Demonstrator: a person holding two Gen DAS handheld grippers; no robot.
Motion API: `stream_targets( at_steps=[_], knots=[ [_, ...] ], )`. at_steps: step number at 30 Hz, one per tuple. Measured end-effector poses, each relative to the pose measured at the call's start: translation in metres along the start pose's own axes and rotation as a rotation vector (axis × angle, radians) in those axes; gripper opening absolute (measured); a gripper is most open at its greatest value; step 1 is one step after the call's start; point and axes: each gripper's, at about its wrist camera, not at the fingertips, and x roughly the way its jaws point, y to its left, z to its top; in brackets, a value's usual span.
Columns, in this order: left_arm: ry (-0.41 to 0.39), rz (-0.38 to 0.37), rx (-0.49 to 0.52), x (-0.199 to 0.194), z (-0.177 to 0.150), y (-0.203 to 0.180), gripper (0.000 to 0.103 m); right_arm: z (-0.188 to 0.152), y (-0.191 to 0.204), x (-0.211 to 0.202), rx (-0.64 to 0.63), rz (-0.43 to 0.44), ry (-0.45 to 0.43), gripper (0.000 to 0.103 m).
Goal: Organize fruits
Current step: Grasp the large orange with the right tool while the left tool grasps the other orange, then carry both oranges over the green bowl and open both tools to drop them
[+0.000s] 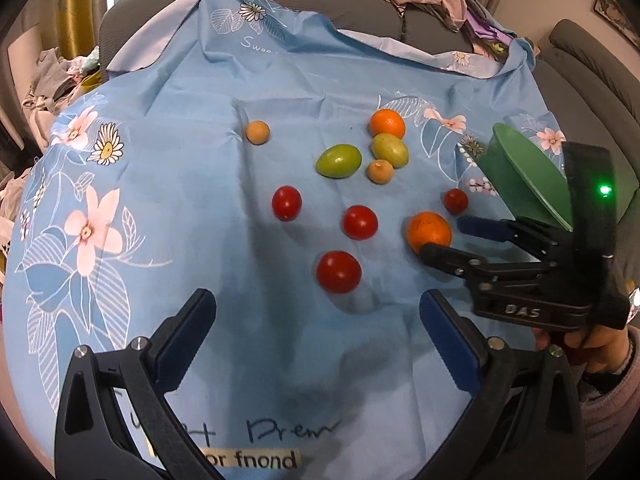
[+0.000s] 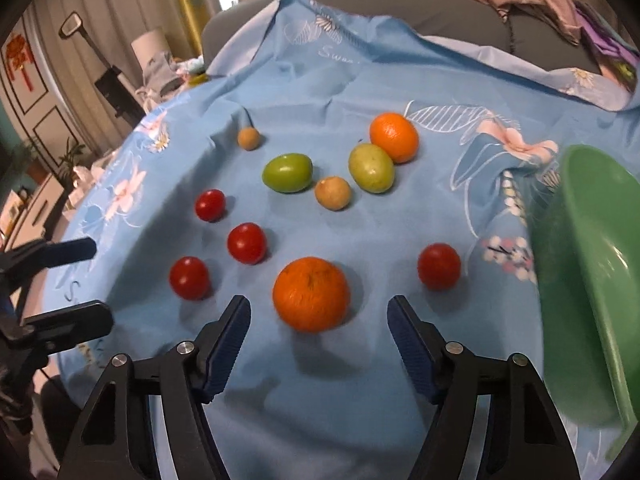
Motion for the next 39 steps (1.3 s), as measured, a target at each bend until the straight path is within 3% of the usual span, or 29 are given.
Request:
stream_targets(
  at_steps=[3,5,8,15,19,24,30,32,37,39],
  knots=[
    [-0.007,-0.006,0.003,0.004,0.007,0.000,0.102,0.002,-0.001,0.013,-0.009,0.019,0.056,0.050],
    [-0.007,-0.008,0.010,0.008,0.013,-0.002,0.102,0.003,-0.001,0.016,-0.021,0.030,0.073,0.044],
    [-0.010,-0.015,0.021,0.014,0.025,-0.007,0.102,0.009,-0.006,0.011,-0.012,0.035,0.062,0.043],
    [-0.023,-0.021,0.049,0.043,0.076,-0.030,0.101,0.046,-0.054,-0.041,0.090,-0.028,-0.132,0.043],
    [-0.011,-0.023,0.087,0.069,0.101,-0.053,0.099,0.054,-0.085,-0.060,0.159,-0.067,-0.184,0.043],
    [-0.021,-0.023,0.118,0.103,0.136,-0.078,0.096,0.061,-0.109,-0.065,0.226,-0.054,-0.227,0.043],
    [0.002,0.000,0.153,0.142,0.157,-0.097,0.084,0.067,-0.118,-0.071,0.238,-0.035,-0.258,0.043],
    [0.010,0.007,0.149,0.152,0.162,-0.098,0.070,0.064,-0.118,-0.072,0.239,-0.040,-0.261,0.043],
    [0.032,0.006,0.139,0.164,0.167,-0.102,0.045,0.064,-0.121,-0.080,0.239,-0.041,-0.275,0.043],
    [0.042,0.000,0.140,0.167,0.166,-0.101,0.046,0.063,-0.121,-0.083,0.236,-0.045,-0.281,0.043]
  ],
)
